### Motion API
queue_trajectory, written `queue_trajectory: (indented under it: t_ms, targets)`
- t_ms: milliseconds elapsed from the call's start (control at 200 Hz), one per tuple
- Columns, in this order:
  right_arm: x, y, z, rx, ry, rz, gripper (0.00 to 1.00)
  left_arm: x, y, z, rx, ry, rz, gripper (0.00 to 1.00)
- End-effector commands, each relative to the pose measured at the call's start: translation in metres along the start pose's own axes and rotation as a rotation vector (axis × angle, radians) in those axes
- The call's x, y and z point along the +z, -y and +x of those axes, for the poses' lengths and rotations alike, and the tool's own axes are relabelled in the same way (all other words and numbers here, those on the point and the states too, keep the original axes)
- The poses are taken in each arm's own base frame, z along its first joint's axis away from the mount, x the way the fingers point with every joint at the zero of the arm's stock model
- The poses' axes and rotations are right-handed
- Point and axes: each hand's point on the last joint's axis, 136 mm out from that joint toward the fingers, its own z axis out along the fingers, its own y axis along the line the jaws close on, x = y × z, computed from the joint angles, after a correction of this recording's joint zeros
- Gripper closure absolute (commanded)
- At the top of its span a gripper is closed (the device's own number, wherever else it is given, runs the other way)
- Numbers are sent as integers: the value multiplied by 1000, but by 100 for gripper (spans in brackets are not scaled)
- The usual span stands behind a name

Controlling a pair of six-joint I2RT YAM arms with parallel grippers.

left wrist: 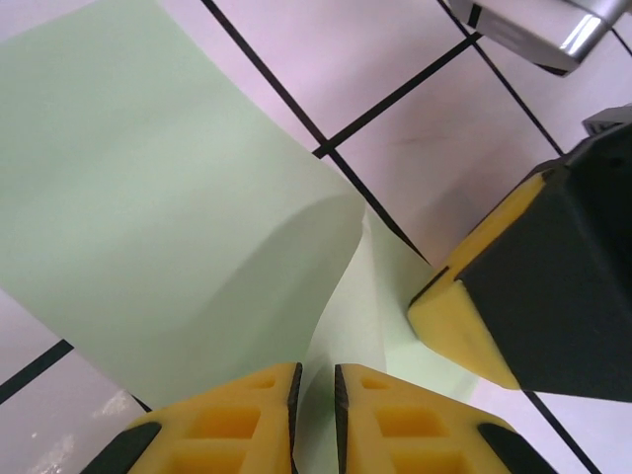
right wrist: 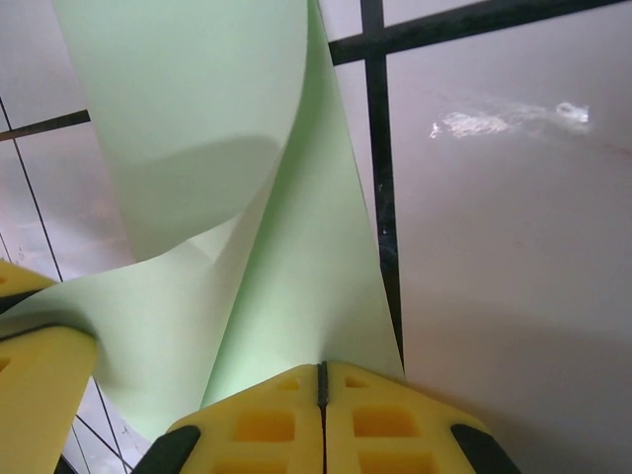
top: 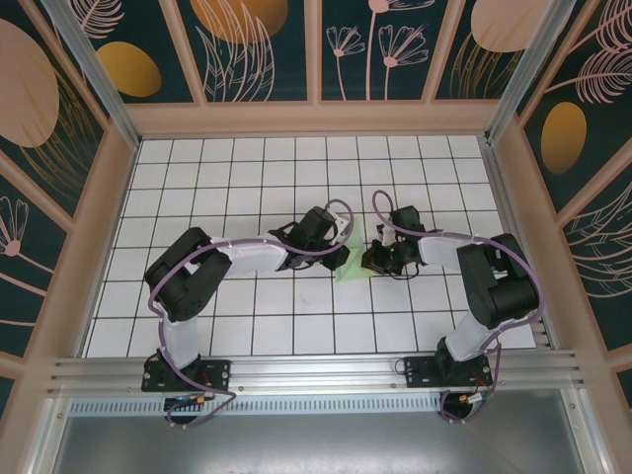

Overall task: Fold a paper plane with a square sheet of paper (fold left side to right side)
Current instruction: Fold the triangle a second time at the center of the table.

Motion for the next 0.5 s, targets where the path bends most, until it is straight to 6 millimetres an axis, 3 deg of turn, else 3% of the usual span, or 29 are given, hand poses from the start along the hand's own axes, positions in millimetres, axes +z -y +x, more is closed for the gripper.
queue_trajectory:
  t_ms: [0,495]
  targets:
    - [7,29,15,29,-45,128,91,5,-8,-1,17,-20,-23,80]
    - [8,30,15,26,-47,137,91,12,-25,4,-6,-35,-75,80]
